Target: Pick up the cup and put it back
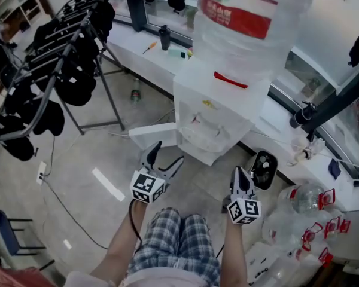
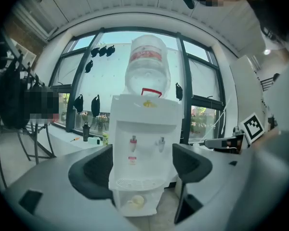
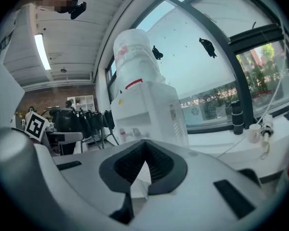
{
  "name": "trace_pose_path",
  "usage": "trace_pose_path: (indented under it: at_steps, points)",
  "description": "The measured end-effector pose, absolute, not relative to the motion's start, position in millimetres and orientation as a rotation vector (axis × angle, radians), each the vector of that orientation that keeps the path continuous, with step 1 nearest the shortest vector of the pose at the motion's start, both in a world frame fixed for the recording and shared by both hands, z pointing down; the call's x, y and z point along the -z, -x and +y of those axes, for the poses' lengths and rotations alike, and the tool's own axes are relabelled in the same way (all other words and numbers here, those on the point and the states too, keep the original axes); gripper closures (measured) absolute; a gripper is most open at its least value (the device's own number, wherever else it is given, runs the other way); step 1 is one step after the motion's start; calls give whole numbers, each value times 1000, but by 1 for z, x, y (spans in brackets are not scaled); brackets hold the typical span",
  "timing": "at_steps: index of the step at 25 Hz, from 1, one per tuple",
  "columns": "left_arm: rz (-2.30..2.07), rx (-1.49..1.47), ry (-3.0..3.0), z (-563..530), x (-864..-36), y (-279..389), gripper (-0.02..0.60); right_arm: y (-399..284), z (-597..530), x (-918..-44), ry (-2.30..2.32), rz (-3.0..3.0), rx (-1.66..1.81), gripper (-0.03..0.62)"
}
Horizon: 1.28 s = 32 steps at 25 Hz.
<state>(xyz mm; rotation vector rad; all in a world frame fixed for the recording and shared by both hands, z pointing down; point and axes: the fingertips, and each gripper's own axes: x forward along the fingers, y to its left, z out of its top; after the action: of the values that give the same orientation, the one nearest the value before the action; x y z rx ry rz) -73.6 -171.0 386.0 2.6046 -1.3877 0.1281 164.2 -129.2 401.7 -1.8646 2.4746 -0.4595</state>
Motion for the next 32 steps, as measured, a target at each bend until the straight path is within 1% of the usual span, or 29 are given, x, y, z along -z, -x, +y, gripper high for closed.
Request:
trace_pose_path:
  at_steps: [5, 22, 32]
  points:
    - [-1342, -163, -2613, -186, -468, 68, 207, -155, -143, -479, 1845, 2515, 475, 577]
    - [-1257, -235, -2686, -237, -711, 59, 207, -141, -189, -707, 1793, 2558, 453, 577]
    - [-1239, -223, -2712, -263, -826, 38, 207, -141, -211, -808, 1741, 2623, 417, 577]
